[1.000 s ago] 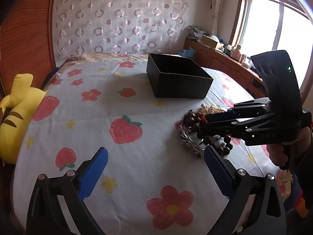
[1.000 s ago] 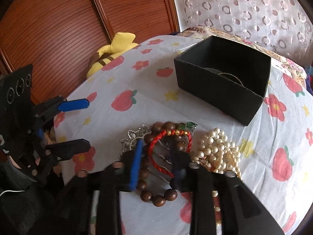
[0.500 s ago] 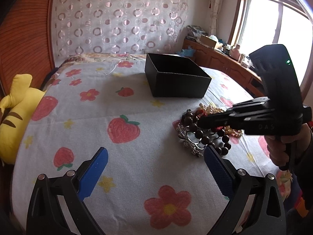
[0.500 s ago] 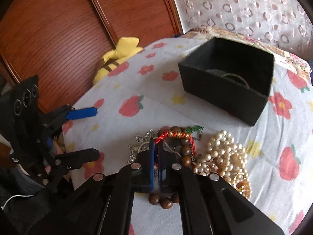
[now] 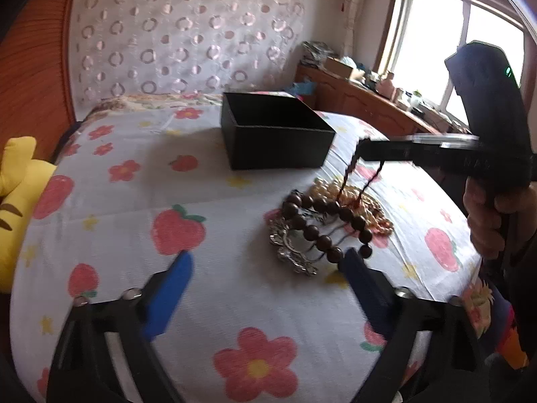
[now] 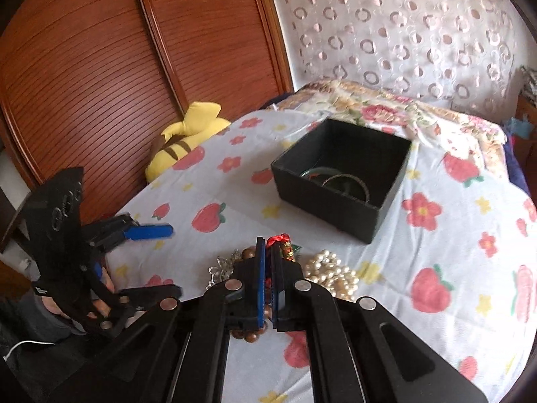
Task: Organize jewelry
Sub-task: 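Grasp the silver hairpin with the left gripper while the right holds the bracelet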
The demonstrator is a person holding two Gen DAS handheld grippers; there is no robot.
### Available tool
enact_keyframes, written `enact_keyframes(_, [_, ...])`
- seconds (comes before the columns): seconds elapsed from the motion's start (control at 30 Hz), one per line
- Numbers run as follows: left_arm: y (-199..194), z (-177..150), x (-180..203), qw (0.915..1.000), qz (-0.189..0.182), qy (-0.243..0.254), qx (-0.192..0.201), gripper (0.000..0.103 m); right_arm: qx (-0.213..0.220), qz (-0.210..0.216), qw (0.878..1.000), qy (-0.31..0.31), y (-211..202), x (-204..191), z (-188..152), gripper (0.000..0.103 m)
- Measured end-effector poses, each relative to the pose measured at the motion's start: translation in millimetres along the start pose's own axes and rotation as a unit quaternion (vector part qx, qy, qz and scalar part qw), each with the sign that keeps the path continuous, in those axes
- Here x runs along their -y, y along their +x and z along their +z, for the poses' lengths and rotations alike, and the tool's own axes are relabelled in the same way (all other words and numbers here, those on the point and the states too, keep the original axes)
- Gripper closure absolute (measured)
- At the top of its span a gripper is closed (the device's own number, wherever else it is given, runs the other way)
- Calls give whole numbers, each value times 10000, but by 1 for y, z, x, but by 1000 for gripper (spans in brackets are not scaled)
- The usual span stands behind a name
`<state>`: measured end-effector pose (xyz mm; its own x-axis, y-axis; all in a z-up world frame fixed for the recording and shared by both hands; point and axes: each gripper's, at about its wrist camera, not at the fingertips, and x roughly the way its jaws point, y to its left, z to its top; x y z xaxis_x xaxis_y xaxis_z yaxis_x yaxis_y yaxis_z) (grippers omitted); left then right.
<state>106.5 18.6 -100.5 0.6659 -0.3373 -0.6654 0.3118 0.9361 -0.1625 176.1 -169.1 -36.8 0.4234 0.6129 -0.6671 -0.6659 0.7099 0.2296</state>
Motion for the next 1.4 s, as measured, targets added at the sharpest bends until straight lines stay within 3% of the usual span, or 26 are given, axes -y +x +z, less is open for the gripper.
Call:
enact_keyframes(0.3, [21, 7, 11, 9993, -225, 53, -301, 49, 201, -58, 9997, -152, -16, -6, 4, 100])
enact_keyframes(0.37, [29, 9, 14, 9986, -278, 56, -441, 62, 188, -93, 9996, -178, -15, -6, 4, 99])
enact_keyframes(0.47, [36, 13, 16, 9978, -428, 22, -503, 70, 163, -159, 9996, -179, -13, -5, 1, 100])
enact_keyframes(0.73, [24, 9, 7, 9983, -399, -189, -371, 72, 156, -303, 9994, -95, -15, 6, -7, 99])
enact_keyframes(0.77, [24, 9, 5, 9982, -407, -215, -378, 76, 143, -301, 9994, -82, -14, 8, -8, 100])
enact_keyframes(0.83, [29, 11, 0, 9977, -440, -264, -438, 80, 109, -329, 9994, -64, -12, 10, -9, 99])
enact_keyframes(1.13, [49, 19, -1, 9952, -612, -375, -666, 82, -14, -378, 9993, -35, -3, 13, -17, 99])
enact_keyframes(1.27, [51, 23, -5, 9944, -706, -452, -645, 96, -7, -370, 9993, -22, -2, 14, -20, 99])
enact_keyframes(1.4, [38, 27, -5, 9968, -512, -251, -565, 96, -62, -364, 9993, 20, 1, 16, -22, 99])
